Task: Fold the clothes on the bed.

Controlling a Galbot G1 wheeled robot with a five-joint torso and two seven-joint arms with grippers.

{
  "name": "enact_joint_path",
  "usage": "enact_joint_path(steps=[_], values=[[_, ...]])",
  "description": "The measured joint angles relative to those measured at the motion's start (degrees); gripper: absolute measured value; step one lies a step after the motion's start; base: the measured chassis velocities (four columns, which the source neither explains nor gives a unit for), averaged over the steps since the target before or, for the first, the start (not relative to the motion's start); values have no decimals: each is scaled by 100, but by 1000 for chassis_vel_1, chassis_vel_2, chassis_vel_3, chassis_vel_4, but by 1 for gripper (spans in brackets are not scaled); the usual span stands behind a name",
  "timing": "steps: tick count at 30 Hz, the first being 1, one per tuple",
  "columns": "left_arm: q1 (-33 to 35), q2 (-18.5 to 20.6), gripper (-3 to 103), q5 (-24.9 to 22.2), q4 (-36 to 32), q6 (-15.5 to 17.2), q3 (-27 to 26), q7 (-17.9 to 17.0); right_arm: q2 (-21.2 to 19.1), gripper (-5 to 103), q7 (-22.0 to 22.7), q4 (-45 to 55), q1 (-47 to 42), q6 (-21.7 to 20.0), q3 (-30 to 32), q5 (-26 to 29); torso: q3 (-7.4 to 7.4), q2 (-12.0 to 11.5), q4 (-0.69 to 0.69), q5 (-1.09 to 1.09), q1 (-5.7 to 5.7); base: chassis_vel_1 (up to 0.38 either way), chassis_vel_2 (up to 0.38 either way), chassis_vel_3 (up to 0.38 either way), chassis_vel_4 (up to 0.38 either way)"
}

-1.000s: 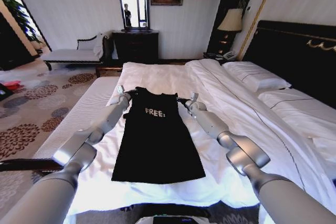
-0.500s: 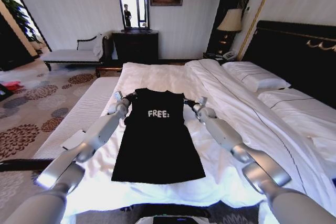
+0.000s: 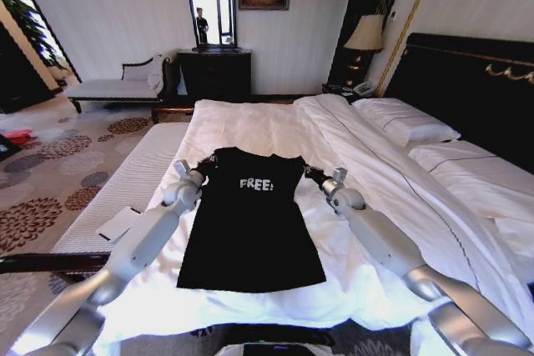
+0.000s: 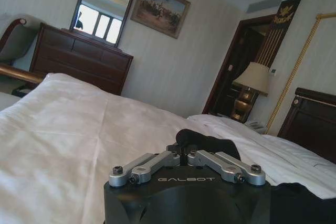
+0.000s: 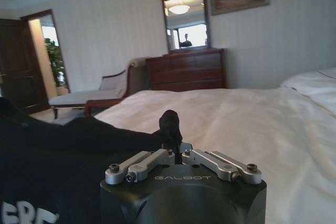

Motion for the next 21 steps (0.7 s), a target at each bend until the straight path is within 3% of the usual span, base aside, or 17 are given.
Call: enact_joint_path(steps=[11, 21], values=[[1009, 468, 1, -44, -1097, -101, -519, -200, -416, 1, 185, 891, -610, 22, 216, -39, 0, 0, -2, 1, 1, 0, 0, 0, 0], [1950, 856, 1, 137, -1913, -163, -639, -303, -695, 1, 353, 1904, -1885, 84, 701, -308, 0, -1, -2, 0, 1, 0, 0, 0, 0]])
